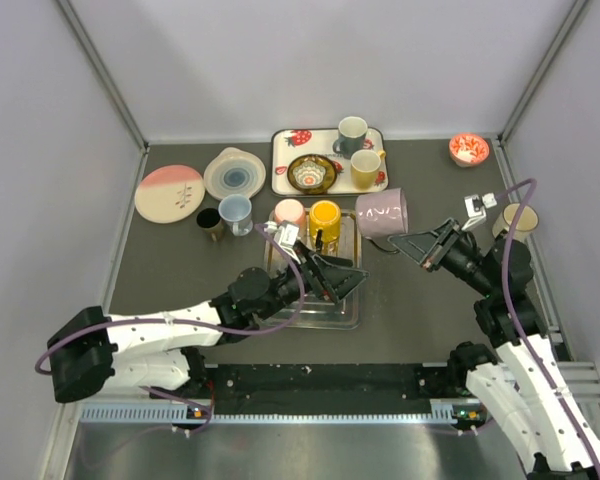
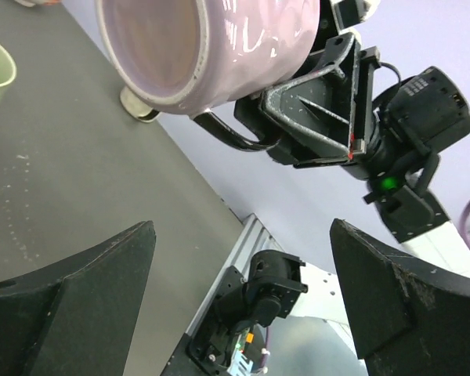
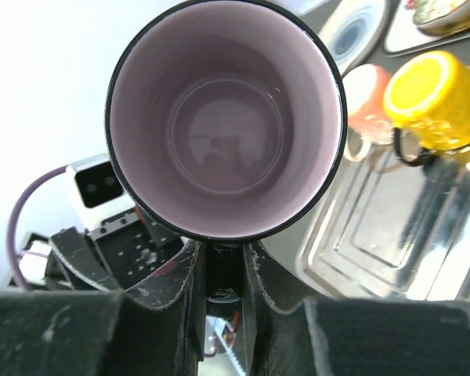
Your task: Turn the mug right side up
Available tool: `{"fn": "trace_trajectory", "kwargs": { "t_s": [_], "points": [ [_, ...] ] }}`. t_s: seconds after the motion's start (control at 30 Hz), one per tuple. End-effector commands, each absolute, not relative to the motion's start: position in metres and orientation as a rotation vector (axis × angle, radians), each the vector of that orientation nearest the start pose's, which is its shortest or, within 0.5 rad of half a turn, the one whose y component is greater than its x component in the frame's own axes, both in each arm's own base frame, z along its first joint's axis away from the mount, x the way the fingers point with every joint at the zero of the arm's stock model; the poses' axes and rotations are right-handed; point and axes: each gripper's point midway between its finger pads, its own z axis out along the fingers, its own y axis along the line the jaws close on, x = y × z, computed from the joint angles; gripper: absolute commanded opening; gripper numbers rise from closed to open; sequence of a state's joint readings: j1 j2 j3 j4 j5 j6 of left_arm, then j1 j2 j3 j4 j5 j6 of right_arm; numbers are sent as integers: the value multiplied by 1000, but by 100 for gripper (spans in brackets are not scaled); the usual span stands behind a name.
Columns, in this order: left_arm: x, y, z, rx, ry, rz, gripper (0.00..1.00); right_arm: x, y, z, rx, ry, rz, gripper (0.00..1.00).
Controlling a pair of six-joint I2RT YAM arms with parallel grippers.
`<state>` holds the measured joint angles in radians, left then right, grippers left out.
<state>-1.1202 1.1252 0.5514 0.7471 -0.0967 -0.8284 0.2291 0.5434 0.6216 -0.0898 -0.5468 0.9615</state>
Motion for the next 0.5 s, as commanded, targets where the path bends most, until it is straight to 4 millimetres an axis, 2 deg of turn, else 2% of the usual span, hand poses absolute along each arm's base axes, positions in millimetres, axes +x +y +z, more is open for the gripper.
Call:
{"fn": "trace_trajectory", "kwargs": {
  "t_s": [0.0, 0.23, 0.33, 0.47],
  "points": [
    [153, -367, 344, 143, 1381, -1660, 98, 168, 186, 378, -39, 1450, 1561, 0],
    [160, -368, 361, 123, 1325, -1715, 97, 154, 187, 391, -70, 1407, 1603, 0],
    [169, -366, 367, 96, 1302, -1721, 97, 150, 189, 391, -82, 1407, 1623, 0],
    [167, -367, 379, 119, 1242, -1781, 95, 146, 193, 388, -102, 1418, 1632, 0]
  ]
}}
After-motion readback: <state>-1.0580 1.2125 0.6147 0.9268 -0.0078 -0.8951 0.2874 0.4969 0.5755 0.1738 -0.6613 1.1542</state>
